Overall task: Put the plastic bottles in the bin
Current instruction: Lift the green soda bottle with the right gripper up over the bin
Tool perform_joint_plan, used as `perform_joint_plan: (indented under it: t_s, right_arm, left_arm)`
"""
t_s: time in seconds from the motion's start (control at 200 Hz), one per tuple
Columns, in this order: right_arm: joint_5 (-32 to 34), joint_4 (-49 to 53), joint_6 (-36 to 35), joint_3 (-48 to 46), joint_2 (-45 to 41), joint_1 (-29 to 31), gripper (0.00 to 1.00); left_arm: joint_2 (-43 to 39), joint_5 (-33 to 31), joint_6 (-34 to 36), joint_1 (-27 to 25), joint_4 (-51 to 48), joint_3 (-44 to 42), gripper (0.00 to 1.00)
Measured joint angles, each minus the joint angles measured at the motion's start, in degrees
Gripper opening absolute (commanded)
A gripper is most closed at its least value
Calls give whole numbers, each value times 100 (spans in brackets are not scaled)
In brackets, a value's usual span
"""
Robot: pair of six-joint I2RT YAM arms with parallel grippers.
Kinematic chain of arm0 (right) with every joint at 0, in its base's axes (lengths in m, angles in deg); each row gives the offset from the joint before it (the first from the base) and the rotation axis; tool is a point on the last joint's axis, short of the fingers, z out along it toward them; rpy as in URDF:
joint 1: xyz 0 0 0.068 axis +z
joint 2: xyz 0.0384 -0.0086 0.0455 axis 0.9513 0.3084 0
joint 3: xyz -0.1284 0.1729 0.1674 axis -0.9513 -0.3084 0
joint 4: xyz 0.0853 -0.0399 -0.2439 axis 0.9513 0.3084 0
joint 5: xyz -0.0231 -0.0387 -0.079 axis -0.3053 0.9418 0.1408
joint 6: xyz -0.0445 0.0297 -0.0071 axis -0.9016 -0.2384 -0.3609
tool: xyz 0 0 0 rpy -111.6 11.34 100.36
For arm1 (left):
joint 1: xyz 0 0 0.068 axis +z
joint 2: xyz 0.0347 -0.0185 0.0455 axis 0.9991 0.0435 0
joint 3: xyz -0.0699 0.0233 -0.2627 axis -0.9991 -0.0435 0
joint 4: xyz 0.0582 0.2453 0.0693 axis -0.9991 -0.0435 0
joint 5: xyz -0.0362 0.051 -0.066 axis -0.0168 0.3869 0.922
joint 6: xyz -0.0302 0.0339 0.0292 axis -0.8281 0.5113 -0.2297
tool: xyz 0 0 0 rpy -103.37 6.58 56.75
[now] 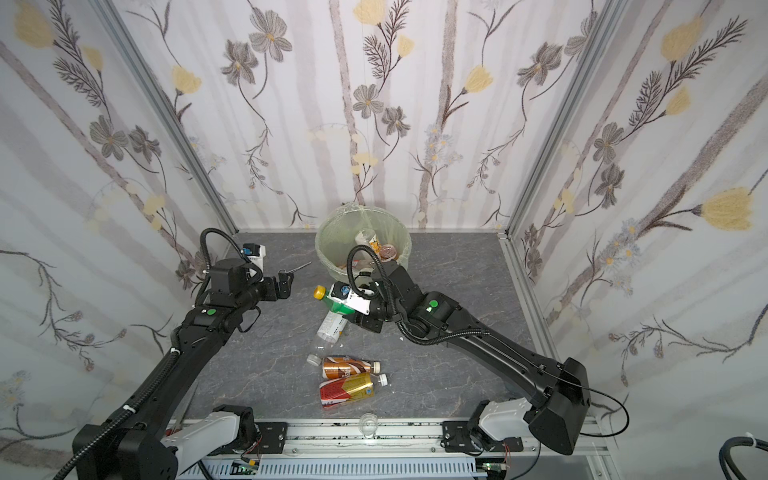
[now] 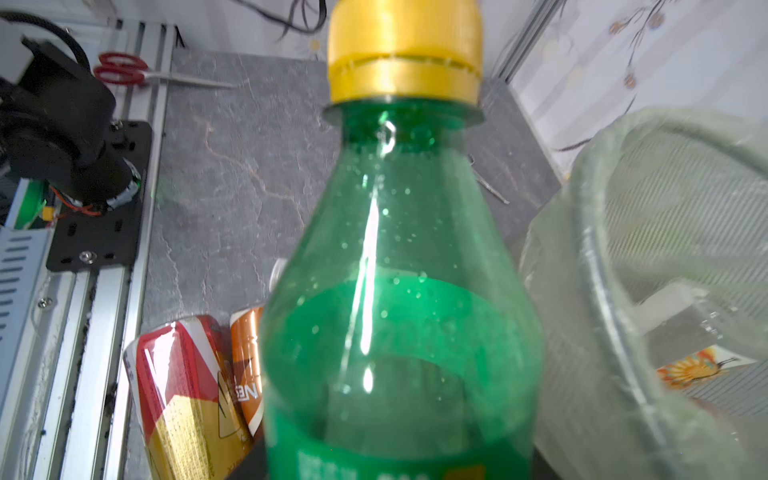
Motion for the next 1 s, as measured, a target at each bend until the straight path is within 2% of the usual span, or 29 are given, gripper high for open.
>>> perform_joint_plan:
  t_s: [0.2, 0.48, 0.675, 1.005]
  right_arm:
    - [264, 105, 63, 990, 98, -61, 49]
    - [1388, 109, 160, 2284, 1080, -511, 47]
    - [2269, -94, -162, 2754, 1952, -721, 45]
    - [2857, -407, -876, 3362, 2903, -957, 47]
  left_arm:
    - [-22, 20, 0, 0, 0, 0, 98]
    - [-96, 59, 0, 0, 0, 0, 99]
    - [-107, 63, 0, -2, 2, 0, 99]
    - [-107, 87, 0, -2, 0, 0, 99]
